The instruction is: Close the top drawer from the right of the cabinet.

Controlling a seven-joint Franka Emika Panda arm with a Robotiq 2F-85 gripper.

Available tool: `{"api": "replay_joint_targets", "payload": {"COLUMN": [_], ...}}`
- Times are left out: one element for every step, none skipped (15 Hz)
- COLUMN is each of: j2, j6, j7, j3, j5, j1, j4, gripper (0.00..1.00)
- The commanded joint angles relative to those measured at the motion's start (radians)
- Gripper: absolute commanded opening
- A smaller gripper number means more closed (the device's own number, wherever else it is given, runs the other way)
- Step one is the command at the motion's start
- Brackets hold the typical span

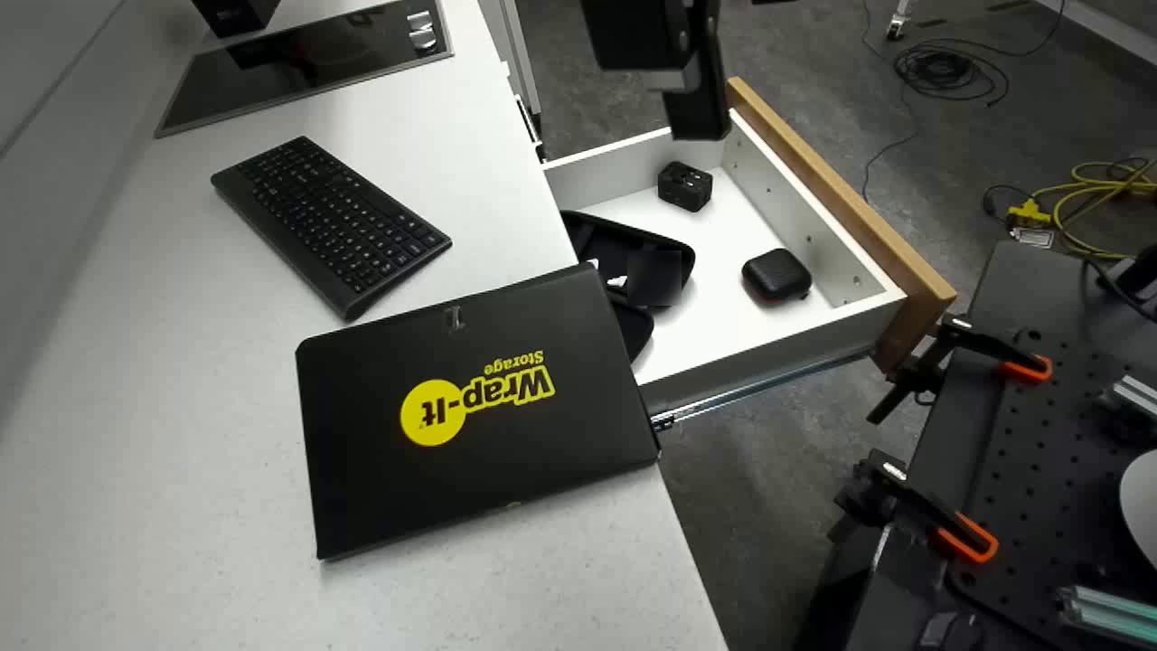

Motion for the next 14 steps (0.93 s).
{"api": "replay_joint_targets", "payload": {"j2": [0.004,0.004,0.004,0.004,0.004,0.008,0.015,0.019,0.024,0.034,0.044,0.056,0.073,0.095], "j6": [-0.003,-0.003,-0.003,-0.003,-0.003,0.005,0.033,0.061,0.085,0.121,0.163,0.206,0.245,0.291], "j7": [0.007,0.007,0.007,0.007,0.007,0.016,0.018,0.019,0.016,0.014,0.027,0.036,0.046,0.064], "j3": [-0.024,-0.024,-0.024,-0.024,-0.024,-0.023,-0.036,-0.055,-0.077,-0.106,-0.134,-0.164,-0.192,-0.22], "j5": [-0.007,-0.007,-0.007,-0.007,-0.007,-0.027,-0.019,-0.016,-0.013,-0.025,-0.041,-0.056,-0.068,-0.097], "j1": [0.027,0.027,0.027,0.027,0.027,0.022,0.013,0.0,-0.012,-0.032,-0.055,-0.079,-0.102,-0.13], "j4": [0.002,0.002,0.002,0.002,0.002,0.0,-0.008,-0.022,-0.038,-0.063,-0.089,-0.115,-0.134,-0.153], "gripper": [1.0,1.0,1.0,1.0,1.0,1.0,1.0,1.0,1.0,1.0,1.0,1.0,1.0,1.0]}}
